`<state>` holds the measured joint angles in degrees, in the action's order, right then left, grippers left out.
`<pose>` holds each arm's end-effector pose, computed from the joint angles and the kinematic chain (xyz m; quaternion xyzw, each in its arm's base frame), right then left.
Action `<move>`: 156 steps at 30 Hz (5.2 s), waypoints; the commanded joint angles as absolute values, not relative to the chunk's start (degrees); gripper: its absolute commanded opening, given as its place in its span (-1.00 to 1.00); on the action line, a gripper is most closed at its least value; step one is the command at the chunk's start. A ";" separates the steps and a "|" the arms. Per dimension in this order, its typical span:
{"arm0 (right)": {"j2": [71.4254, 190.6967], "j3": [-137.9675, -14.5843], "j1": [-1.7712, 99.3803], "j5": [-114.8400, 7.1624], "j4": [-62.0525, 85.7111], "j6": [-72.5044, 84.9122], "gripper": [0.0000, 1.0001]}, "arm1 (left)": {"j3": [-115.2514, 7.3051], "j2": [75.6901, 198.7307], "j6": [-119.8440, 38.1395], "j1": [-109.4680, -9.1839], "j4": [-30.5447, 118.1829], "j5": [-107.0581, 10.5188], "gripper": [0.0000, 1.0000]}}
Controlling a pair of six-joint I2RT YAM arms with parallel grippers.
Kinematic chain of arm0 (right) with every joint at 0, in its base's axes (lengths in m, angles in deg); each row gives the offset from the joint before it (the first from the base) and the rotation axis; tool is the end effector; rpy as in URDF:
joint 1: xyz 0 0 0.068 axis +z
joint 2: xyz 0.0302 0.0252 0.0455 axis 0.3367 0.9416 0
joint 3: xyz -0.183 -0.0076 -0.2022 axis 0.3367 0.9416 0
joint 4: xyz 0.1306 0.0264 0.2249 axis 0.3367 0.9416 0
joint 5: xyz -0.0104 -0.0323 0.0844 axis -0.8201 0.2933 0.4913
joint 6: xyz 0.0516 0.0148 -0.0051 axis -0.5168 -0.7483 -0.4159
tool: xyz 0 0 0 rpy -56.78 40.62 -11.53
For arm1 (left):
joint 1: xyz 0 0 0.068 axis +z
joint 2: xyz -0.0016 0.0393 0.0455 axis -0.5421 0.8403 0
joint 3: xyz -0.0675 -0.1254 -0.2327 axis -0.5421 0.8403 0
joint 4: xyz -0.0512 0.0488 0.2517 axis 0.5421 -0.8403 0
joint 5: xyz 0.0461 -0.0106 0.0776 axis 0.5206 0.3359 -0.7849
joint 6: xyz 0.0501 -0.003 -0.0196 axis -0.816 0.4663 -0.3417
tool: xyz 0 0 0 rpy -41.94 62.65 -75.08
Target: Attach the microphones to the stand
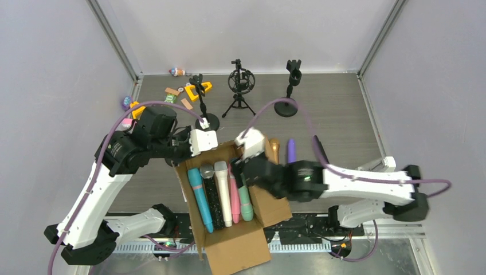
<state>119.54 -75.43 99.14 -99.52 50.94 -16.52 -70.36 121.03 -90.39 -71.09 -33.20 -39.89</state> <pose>0.0673 0.2422 0.3852 -0.2155 0.8225 0.1911 0.4905 0.1073 -0.0976 0.4355 0.6084 0.6870 -0.1350 0.3736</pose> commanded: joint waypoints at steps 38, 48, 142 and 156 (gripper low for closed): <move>157.92 -75.52 108.53 -105.32 26.11 -20.49 0.37 | -73.46 121.02 -89.93 -71.73 -36.79 -35.17 -1.00; 161.83 -79.68 106.00 -105.87 36.55 -27.00 0.04 | -73.52 120.66 -90.44 -71.67 -37.47 -34.44 -1.00; 127.19 -52.27 57.53 -98.02 50.95 -8.75 0.37 | -71.62 118.37 -93.64 -71.72 -37.81 -39.21 -1.00; 117.27 -73.39 92.58 -116.20 68.23 -25.18 0.31 | -68.70 118.54 -90.68 -71.61 -36.54 -39.67 -1.00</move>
